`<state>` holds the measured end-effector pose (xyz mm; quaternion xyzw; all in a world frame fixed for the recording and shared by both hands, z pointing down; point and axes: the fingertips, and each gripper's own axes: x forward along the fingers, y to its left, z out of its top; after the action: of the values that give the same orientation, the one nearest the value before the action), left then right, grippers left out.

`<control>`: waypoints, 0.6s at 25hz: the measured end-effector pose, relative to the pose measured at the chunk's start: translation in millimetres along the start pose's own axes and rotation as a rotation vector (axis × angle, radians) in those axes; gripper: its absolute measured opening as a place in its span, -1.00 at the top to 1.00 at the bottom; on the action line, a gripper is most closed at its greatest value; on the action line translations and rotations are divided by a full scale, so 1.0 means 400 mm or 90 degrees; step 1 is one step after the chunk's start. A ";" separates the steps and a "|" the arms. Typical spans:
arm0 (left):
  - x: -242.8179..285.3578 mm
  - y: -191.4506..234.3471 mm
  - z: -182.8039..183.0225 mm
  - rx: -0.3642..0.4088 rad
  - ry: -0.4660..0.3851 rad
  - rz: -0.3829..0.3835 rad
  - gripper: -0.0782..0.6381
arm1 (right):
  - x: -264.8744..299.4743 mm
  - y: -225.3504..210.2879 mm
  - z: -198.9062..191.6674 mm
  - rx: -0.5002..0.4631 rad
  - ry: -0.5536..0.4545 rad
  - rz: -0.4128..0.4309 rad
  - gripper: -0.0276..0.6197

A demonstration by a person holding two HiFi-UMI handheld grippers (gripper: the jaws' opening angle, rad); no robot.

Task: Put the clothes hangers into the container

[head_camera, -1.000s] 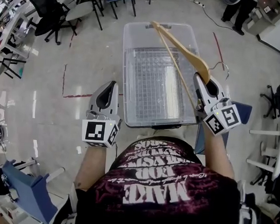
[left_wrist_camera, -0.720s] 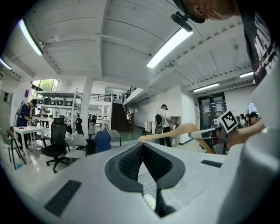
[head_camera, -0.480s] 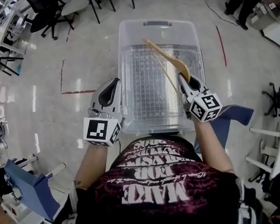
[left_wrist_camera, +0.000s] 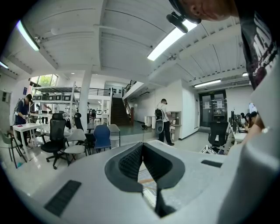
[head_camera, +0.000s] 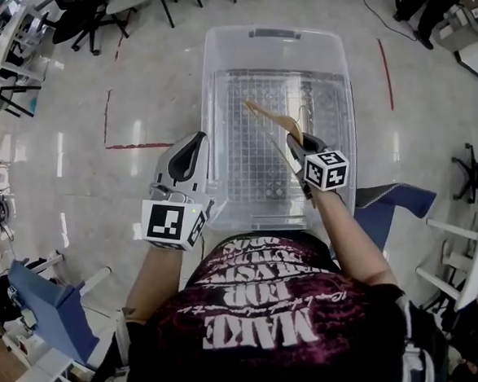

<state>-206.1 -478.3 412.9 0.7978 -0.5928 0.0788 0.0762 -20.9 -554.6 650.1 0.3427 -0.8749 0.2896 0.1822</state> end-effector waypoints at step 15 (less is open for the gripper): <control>-0.048 0.059 -0.014 0.012 0.030 0.050 0.76 | 0.157 -0.094 -0.231 0.103 0.102 0.002 0.70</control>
<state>-234.5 -465.7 414.8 0.7724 -0.6211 0.1063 0.0793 -27.1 -549.8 767.6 0.3308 -0.8317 0.3863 0.2229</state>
